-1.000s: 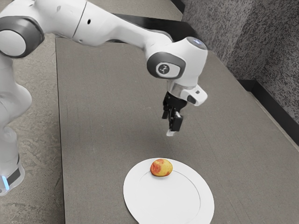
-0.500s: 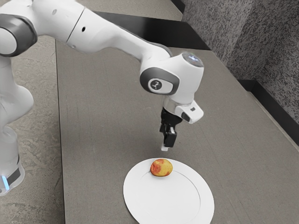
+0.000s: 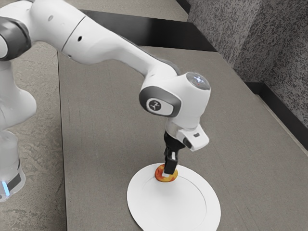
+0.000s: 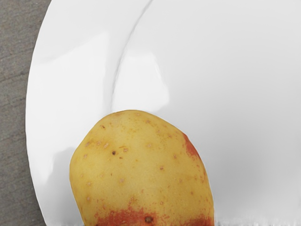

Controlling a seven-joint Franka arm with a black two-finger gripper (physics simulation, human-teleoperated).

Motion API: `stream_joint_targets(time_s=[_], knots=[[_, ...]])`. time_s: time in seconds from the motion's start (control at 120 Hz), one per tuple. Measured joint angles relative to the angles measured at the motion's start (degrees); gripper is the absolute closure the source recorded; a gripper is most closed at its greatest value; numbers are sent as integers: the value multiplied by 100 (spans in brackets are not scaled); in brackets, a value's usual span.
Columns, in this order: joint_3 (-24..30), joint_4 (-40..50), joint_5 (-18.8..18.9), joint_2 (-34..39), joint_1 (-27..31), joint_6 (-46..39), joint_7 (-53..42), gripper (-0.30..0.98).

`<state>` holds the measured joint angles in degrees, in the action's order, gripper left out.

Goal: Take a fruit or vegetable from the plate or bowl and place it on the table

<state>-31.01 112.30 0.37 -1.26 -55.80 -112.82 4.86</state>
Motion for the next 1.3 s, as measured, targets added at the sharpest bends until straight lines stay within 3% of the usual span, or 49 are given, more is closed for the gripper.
stream_joint_targets(time_s=[0.217, 0.567, 1.3], knots=[[-10, 1, -9, -2, -44, -13, 4, 0], [0, -11, -23, -168, 361, -103, 5, 0], [8, 34, -115, -401, 239, -306, 2, 0]])
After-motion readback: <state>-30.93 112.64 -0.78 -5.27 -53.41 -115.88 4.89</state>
